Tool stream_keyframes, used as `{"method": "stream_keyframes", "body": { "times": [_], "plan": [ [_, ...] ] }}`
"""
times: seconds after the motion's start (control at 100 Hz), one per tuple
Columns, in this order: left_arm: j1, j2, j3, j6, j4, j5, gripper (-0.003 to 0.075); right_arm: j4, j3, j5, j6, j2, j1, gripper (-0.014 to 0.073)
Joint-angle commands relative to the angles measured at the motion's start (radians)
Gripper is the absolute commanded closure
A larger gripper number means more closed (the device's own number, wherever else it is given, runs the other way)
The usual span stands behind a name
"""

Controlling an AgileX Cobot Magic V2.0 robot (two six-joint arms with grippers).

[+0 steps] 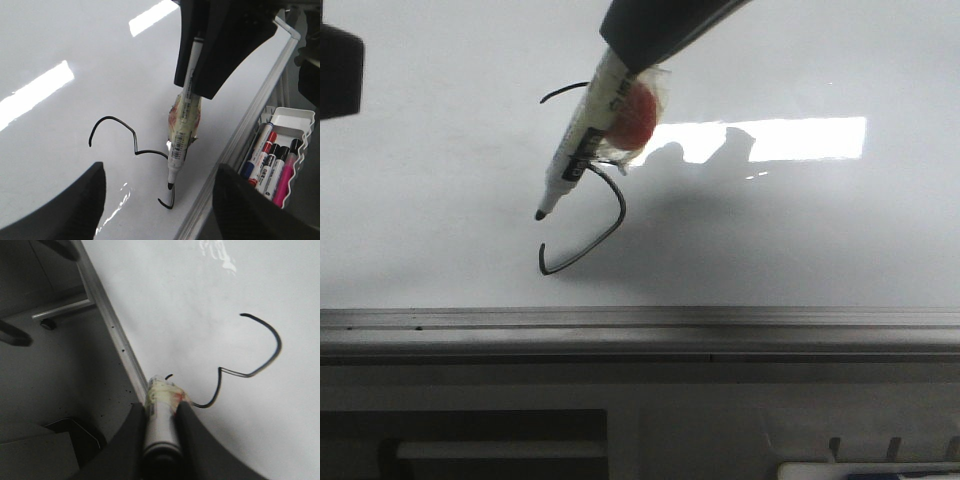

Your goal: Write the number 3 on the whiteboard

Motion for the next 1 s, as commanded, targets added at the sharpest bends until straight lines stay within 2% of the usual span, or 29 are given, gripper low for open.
{"method": "stream_keyframes", "body": {
  "times": [0.0,0.18,0.55,0.6,0.67,0.8,0.99],
  "plan": [
    [-0.008,0.038,-0.028,-0.006,0.009,-0.092,0.0302,0.005,-0.039,-0.058,0.001,-0.028,0.029,0.0655],
    [-0.054,0.122,-0.036,-0.006,0.014,-0.150,0.0302,0.005,-0.045,-0.092,0.001,-0.026,0.070,0.0655],
    [-0.054,0.276,-0.042,-0.006,-0.032,-0.282,0.0312,0.005,-0.045,-0.080,0.001,-0.026,0.128,0.0655],
    [-0.054,0.280,-0.042,-0.006,-0.032,-0.278,0.0354,0.005,-0.045,-0.080,0.001,-0.026,0.128,0.0655],
    [-0.054,0.281,-0.042,-0.006,-0.032,-0.274,0.0463,0.005,-0.045,-0.080,0.001,-0.026,0.128,0.0655],
    [-0.054,0.281,-0.042,-0.006,-0.032,-0.274,0.0735,0.005,-0.045,-0.079,0.001,-0.026,0.128,0.0655],
    [-0.054,0.281,-0.042,-0.006,-0.030,-0.274,0.0741,0.005,-0.045,-0.074,0.001,-0.026,0.128,0.0655]
  ]
}}
